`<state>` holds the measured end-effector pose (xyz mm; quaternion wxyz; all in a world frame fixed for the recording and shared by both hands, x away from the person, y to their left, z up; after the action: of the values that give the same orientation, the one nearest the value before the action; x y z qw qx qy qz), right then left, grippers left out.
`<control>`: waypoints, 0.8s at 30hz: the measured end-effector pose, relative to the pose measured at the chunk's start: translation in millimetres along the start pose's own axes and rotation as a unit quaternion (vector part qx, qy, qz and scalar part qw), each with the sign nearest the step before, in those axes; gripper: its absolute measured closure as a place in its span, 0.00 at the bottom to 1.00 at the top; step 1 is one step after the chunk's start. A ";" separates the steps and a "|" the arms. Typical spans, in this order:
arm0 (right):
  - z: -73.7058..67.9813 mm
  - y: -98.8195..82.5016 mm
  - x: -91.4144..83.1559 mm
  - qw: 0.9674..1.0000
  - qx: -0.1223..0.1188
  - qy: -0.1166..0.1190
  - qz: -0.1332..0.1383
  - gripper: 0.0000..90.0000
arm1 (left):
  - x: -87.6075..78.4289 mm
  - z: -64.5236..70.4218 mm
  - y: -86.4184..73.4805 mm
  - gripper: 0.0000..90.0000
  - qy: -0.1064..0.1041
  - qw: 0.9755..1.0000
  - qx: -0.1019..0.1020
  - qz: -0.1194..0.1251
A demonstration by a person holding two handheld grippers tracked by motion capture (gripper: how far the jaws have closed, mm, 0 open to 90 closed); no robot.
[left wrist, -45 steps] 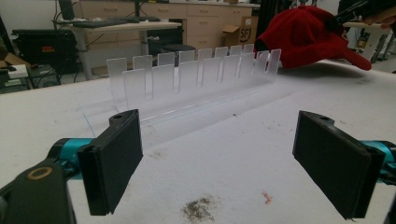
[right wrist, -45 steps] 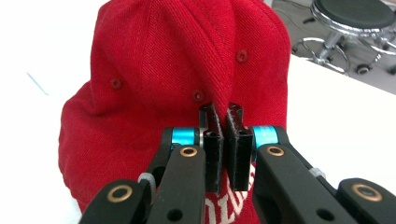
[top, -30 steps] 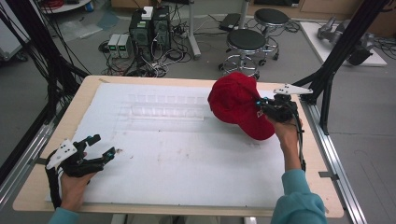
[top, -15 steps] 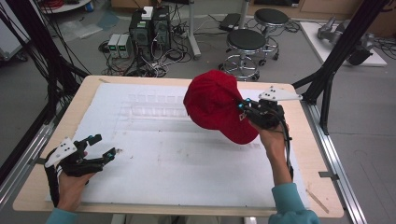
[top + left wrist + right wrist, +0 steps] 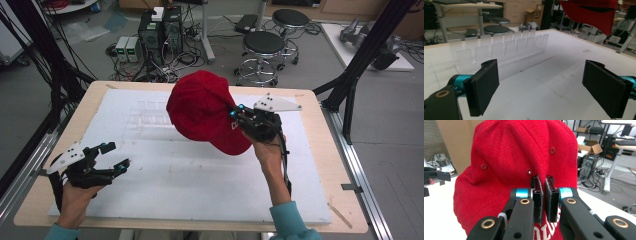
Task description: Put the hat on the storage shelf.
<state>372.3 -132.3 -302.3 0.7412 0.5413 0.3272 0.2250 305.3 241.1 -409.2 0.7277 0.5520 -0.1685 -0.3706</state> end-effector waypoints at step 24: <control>-54.4 27.9 50.0 0.998 0.023 0.035 0.045 0.96 | 50.1 77.4 17.4 0.17 -0.077 0.996 -0.013 -0.042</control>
<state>367.5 -53.5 -298.7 0.7060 0.5638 0.3334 0.2694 294.2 154.3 -375.4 0.7036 0.5189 -0.1962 -0.4441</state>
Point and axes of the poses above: each handheld gripper's, and its own axes: x roughly forward along the jaws, y roughly out of its top, z roughly to its right, the point moved 6 cm from there along x, roughly forward along the jaws, and after that the axes turned 12 degrees about -x, right-handed, at the moved point
